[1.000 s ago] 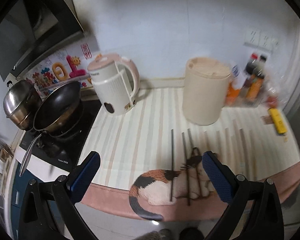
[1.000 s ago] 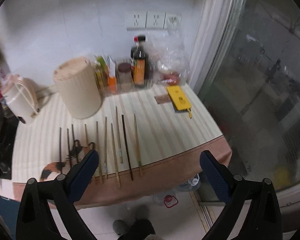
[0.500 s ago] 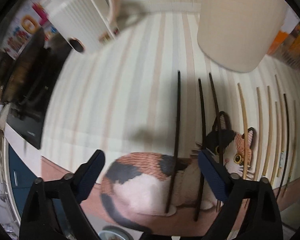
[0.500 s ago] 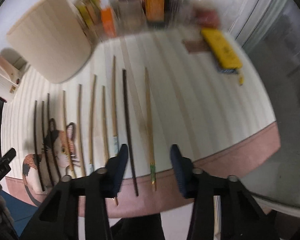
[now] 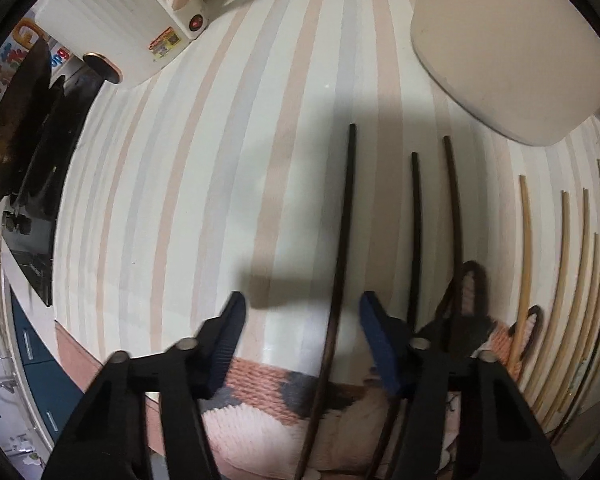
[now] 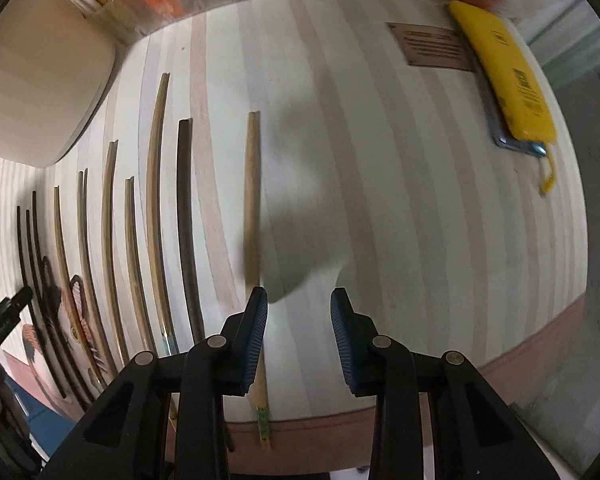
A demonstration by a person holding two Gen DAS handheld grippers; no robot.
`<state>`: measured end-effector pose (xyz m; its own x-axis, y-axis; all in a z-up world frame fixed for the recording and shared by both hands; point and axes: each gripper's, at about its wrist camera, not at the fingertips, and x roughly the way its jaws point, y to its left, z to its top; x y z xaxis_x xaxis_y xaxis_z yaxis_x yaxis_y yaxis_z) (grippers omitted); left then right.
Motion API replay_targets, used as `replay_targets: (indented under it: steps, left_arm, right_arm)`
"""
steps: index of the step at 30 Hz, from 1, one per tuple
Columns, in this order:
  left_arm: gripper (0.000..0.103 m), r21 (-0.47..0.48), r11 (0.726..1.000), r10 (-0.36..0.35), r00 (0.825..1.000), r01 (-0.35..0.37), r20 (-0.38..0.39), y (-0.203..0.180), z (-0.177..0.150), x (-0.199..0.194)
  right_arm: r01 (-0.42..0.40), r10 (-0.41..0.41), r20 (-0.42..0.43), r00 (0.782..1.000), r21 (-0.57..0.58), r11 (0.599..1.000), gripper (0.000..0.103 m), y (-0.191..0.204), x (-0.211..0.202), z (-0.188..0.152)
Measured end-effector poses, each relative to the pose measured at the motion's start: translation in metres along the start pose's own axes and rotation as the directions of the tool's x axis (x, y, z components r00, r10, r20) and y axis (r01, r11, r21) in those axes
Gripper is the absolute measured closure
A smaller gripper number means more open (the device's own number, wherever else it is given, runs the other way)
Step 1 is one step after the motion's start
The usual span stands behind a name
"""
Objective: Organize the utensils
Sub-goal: 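Grasp a dark chopstick with the left gripper while the right gripper grasps a light chopstick, then lift both chopsticks and carry them over the beige holder, dropping them in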
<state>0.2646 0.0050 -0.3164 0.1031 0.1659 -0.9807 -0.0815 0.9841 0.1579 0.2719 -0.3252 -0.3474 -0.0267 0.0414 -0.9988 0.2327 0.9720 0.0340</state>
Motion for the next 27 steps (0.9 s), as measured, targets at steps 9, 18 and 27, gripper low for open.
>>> replay_targets:
  steps: [9,18,27]
  left_arm:
    - [0.099,-0.039,0.995,-0.09,0.995,0.088,-0.042,0.006,-0.001,0.001]
    - [0.099,-0.112,0.974,-0.204,0.976,0.195,-0.074,0.056,0.006,0.009]
    - [0.097,-0.088,0.959,-0.277,0.955,0.269,-0.104,0.087,0.002,0.016]
  right_arm:
    - [-0.075,0.075,-0.001,0.997,0.05,0.996,0.068,0.015,-0.01,0.018]
    - [-0.094,0.095,-0.016,0.995,0.041,0.995,0.073,0.037,0.009,0.012]
    - [-0.04,0.042,-0.028,0.999,0.073,0.997,0.096,0.025,0.015,0.002]
